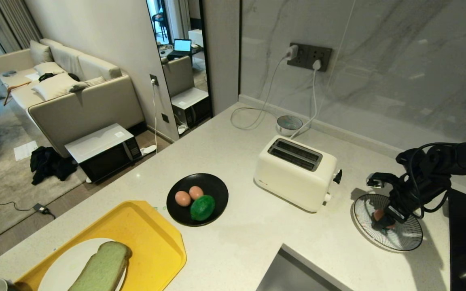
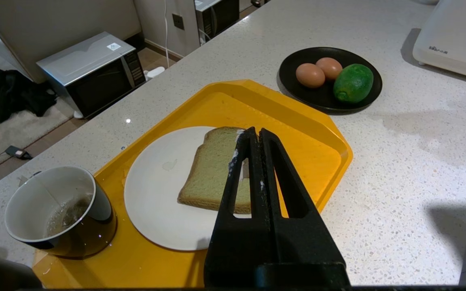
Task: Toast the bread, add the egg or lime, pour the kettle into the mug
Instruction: Pick up the egg
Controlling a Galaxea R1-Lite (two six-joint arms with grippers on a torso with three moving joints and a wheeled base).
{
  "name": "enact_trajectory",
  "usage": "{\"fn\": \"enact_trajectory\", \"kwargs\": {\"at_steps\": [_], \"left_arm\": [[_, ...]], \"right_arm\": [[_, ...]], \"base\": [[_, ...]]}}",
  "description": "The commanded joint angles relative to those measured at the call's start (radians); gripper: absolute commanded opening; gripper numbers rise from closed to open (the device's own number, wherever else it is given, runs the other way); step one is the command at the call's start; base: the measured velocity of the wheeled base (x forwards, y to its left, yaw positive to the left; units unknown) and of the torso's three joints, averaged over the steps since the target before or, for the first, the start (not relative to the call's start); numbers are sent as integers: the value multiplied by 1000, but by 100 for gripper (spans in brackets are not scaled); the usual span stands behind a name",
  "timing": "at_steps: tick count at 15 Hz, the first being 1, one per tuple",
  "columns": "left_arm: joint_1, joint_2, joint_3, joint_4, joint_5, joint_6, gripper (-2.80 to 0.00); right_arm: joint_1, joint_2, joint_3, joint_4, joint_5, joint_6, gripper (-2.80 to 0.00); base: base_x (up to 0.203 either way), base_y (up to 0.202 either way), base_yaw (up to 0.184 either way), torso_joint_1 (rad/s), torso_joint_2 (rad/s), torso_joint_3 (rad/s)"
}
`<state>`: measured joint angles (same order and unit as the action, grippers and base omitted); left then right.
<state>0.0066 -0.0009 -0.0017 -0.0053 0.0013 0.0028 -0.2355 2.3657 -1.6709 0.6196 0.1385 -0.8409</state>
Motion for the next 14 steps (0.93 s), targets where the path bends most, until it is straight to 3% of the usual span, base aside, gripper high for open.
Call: {"fn": "enact_trajectory", "kwargs": {"at_steps": [1,8,9,14], "left_arm": [[1,-1,0,-1,0,0,-280],[0,-1,0,0,0,0,-280],[0,-1,0,-1,0,0,-280],[1,-1,0,-1,0,0,-280]], "right_arm": [[4,6,-6,5,1,2,0],[4,6,-21,9,-16,3,0],[5,4,-17,11,-17,2,-280],[10,-1,-13,11,-17,2,-280]], "base": [[0,0,0,0,0,0],[0,0,0,0,0,0],[0,0,0,0,0,0],[0,0,0,0,0,0]]}}
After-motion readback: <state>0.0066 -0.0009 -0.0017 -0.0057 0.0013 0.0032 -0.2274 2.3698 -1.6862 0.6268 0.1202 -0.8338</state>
